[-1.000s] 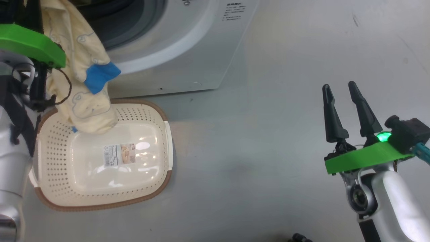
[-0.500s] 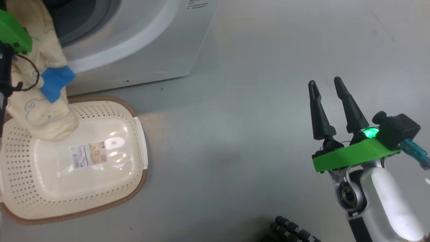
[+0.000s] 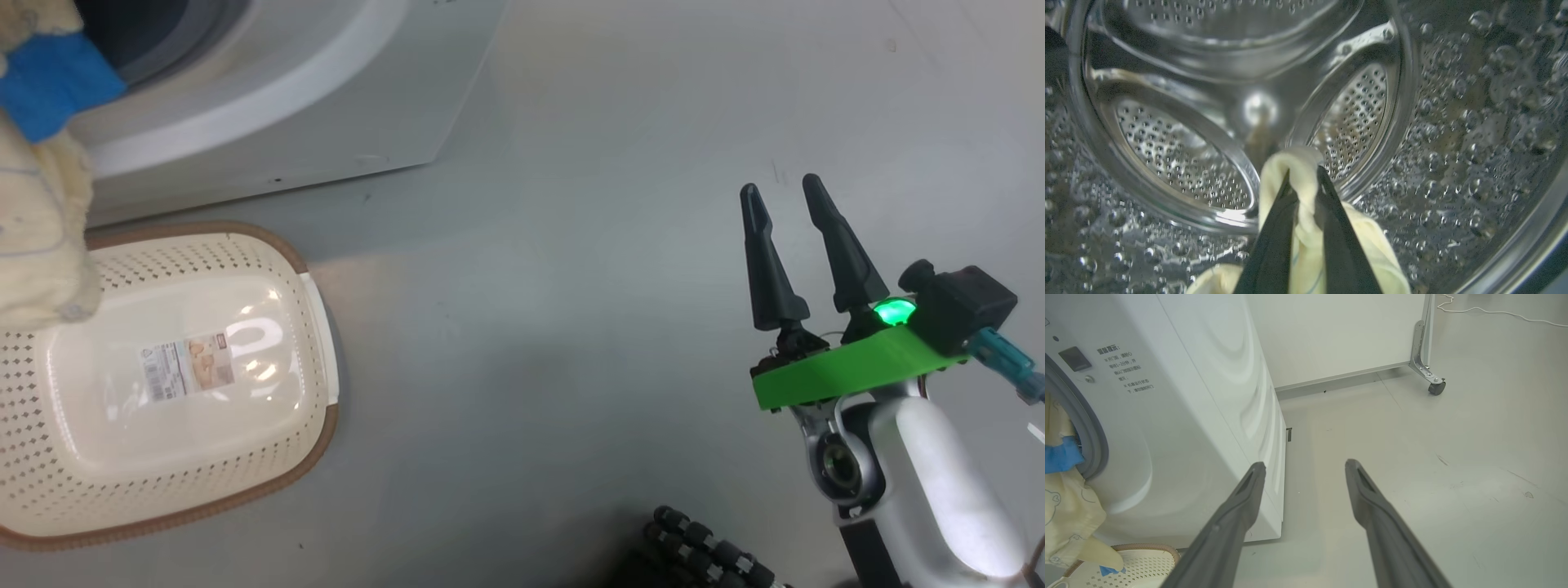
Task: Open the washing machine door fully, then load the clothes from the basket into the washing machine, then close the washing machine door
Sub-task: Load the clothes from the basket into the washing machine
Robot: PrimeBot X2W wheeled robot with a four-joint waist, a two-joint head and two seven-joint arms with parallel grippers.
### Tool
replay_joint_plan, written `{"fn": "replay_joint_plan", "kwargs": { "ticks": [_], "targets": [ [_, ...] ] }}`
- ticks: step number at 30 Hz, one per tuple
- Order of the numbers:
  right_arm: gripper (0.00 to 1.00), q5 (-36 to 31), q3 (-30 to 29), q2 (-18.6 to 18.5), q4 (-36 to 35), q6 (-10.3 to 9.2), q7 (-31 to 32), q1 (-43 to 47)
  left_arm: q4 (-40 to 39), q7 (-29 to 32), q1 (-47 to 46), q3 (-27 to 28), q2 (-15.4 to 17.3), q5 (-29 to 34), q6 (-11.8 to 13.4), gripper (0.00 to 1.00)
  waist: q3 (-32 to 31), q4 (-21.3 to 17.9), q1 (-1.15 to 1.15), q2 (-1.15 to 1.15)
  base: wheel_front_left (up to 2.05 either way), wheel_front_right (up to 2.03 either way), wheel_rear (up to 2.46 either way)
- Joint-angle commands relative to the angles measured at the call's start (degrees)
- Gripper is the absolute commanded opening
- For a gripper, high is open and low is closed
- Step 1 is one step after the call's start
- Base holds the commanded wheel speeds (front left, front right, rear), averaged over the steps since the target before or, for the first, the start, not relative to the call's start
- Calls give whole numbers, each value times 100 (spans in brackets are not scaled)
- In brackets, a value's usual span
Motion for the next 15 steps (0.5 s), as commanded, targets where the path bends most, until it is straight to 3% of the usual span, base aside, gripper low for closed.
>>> {"fn": "replay_joint_plan", "kwargs": {
  "ticks": [1,5,15],
  "targets": [
    [100,26,93,-7,-171,9,-37,-72,-506,-80,-225,305,308,152,72,0,42,-9,0,0,0,0,0],
    [100,34,120,5,-172,9,-37,-106,-754,-81,123,589,232,407,26,0,64,-7,0,0,0,0,0],
    [100,48,128,17,-143,9,-37,-108,581,-81,193,484,-32,476,-166,0,-23,22,0,0,0,0,0]
  ]
}}
